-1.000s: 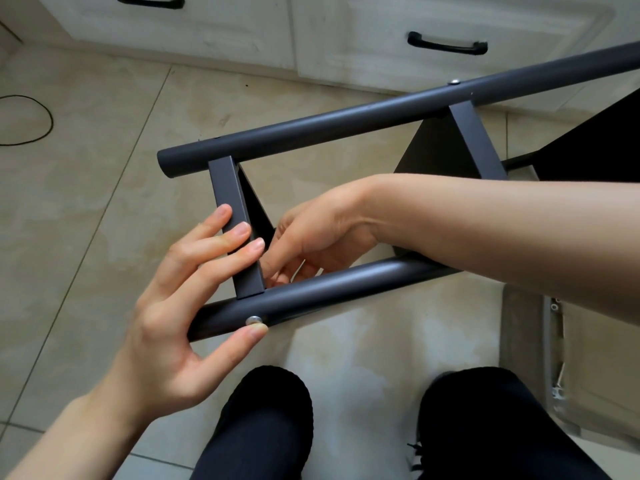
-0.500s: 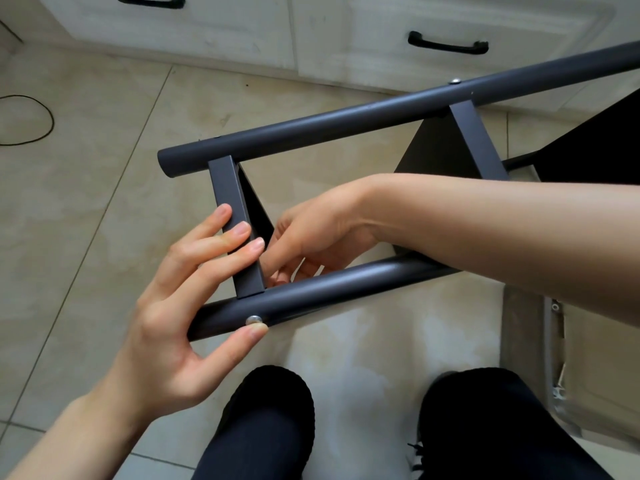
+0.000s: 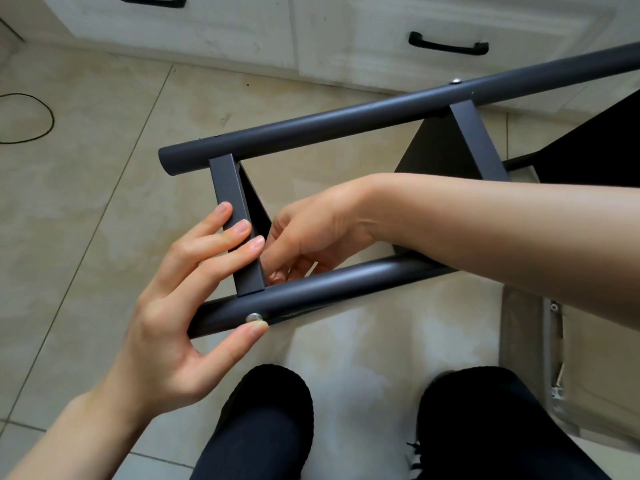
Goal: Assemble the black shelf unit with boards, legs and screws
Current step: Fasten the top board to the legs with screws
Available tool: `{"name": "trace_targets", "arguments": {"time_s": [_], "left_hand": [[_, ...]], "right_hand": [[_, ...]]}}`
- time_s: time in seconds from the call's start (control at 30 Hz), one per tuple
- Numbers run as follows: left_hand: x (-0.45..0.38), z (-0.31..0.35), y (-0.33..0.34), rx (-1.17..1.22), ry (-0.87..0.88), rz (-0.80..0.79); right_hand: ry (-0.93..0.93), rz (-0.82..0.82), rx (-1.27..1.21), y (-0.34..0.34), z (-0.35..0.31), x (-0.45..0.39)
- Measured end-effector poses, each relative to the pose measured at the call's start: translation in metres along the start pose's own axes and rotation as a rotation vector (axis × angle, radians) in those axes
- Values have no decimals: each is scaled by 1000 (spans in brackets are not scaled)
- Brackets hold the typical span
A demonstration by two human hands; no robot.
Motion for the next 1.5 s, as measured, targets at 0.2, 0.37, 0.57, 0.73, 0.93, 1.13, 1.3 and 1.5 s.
{"name": "trace_targets", "arguments": {"time_s": [0.2, 0.37, 0.57, 0.73, 0.93, 1.13, 1.3, 1.5], "left_hand": [[1, -1, 1, 24, -5, -10], [1, -2, 1, 27, -4, -6], [2, -2, 1, 59, -24, 9], [7, 1, 1, 143, -117, -3], [18, 6, 1, 400, -345, 17], [32, 12, 10, 642, -569, 192], [46, 12, 42, 938, -881, 191], [32, 26, 64, 934, -926, 79]], "right_hand": [[-36, -16, -14, 1, -2, 8], [-14, -27, -24, 2, -1, 8], [-46, 63, 78, 3, -7, 14], [-135, 227, 235, 5, -16, 44], [-188, 420, 671, 17, -13, 91], [-228, 560, 736, 24, 13, 120], [-316, 645, 717, 26, 18, 123], [-385, 732, 756, 23, 16, 123]]}}
Point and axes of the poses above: each hand's wrist, its own x-axis away from the middle knuckle, its own y-axis out of the palm, z = x × y, the point moved 5 cm from there along -x, towards the middle knuckle, and after that the axes turned 14 degrees about -x, right-handed, at the moved point
